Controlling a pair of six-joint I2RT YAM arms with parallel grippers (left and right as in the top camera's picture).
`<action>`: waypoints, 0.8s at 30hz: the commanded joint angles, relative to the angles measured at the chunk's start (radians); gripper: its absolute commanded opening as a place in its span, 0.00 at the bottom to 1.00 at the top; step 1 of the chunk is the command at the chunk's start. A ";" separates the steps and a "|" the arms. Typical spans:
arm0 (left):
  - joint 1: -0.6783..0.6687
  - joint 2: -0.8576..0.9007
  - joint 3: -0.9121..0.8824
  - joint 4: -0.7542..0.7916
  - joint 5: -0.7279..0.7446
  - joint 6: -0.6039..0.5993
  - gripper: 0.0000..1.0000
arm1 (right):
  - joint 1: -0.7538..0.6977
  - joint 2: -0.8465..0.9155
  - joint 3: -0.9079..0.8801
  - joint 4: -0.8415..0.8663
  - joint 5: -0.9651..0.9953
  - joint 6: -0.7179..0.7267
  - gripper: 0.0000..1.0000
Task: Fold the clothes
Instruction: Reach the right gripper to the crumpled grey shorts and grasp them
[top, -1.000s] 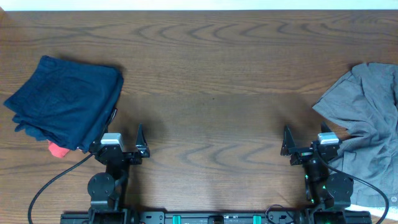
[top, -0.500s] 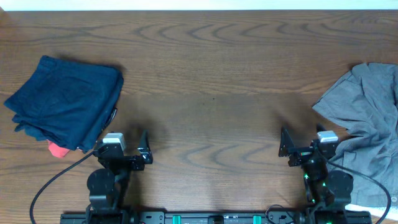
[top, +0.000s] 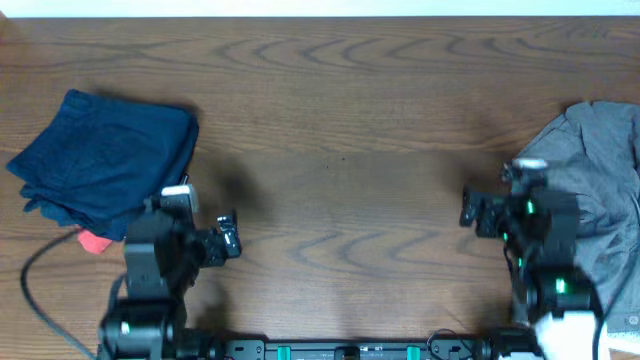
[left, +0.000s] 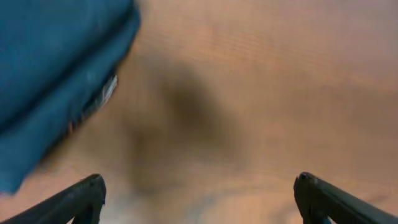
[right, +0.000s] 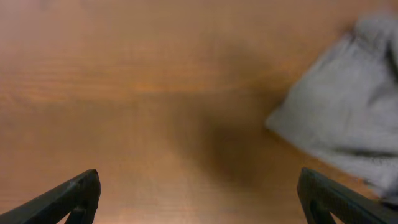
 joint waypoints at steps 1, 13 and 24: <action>-0.002 0.130 0.108 -0.080 0.013 -0.005 0.98 | -0.026 0.206 0.123 -0.088 0.026 -0.068 0.99; -0.002 0.370 0.170 -0.153 0.013 -0.005 0.98 | -0.064 0.649 0.246 0.036 0.307 -0.150 0.99; -0.002 0.393 0.170 -0.153 0.013 -0.005 0.98 | -0.183 0.900 0.246 0.244 0.392 -0.215 0.99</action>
